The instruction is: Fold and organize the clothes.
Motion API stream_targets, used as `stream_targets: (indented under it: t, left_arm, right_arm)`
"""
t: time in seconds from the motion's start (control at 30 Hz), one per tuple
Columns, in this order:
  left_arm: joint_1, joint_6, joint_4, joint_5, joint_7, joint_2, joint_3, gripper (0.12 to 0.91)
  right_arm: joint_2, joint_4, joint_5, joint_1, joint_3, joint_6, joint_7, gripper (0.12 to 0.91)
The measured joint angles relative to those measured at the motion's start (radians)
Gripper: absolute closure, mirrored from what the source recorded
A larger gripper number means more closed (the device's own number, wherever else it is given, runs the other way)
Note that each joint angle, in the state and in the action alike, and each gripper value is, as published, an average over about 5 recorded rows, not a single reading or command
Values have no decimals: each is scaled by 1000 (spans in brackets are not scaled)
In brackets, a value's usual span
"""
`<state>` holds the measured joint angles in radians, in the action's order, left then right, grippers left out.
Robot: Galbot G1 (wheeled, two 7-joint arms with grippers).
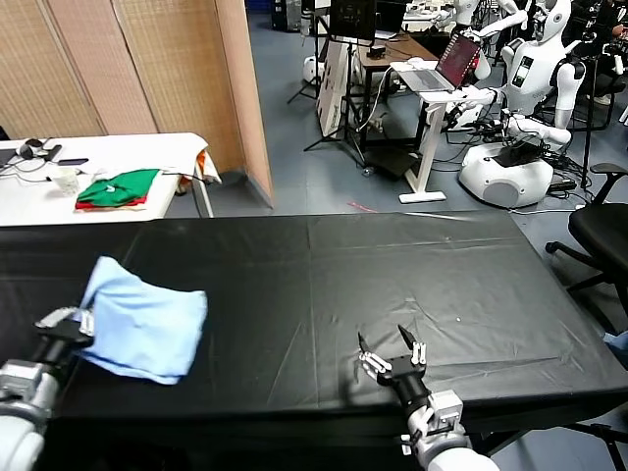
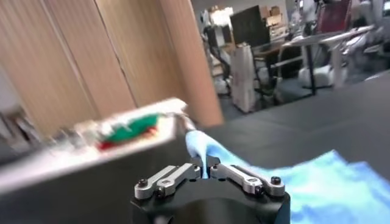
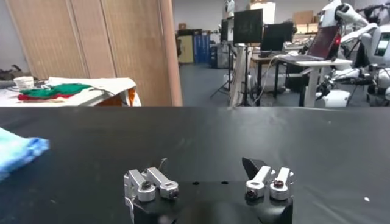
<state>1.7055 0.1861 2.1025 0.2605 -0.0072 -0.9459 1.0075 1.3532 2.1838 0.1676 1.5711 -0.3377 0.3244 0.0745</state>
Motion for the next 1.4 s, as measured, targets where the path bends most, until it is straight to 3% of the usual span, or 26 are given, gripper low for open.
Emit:
stream_targets:
  t: [0.13, 0.23, 0.4, 0.63, 0.9, 1.0, 1.1, 1.27, 1.4]
  left_arm:
    - [18, 23, 38, 1, -26, -12, 8, 852]
    - [6, 63, 79, 46, -47, -50, -36, 852]
    - [-55, 128, 125, 143, -77, -147, -204, 852]
    - [-191, 169, 99, 229, -95, -287, -476, 852]
    - [-259, 168, 29, 171, -75, -385, -650, 833]
    - [-258, 160, 23, 153, -53, -394, -674, 709]
    - [-252, 141, 30, 162, -35, -389, -679, 520]
    - [-245, 70, 49, 181, -41, -368, -657, 221]
    - [-232, 24, 60, 149, -47, -341, -615, 131]
  right_arm:
    - [8, -5, -8, 8, 3, -2, 2, 118]
    - [16, -3, -22, 19, 2, -6, 2, 118]
    - [28, 11, -43, 43, -8, -16, 2, 118]
    - [43, 29, -63, 74, -30, -25, 3, 118]
    - [33, 32, -24, 62, -22, 1, -5, 118]
    - [22, 24, 27, 49, -7, 24, -8, 118]
    - [14, 11, 81, 31, 15, 54, -2, 118]
    - [19, -24, 154, -24, 61, 88, 18, 118]
    - [36, -71, 186, -85, 104, 95, 25, 118]
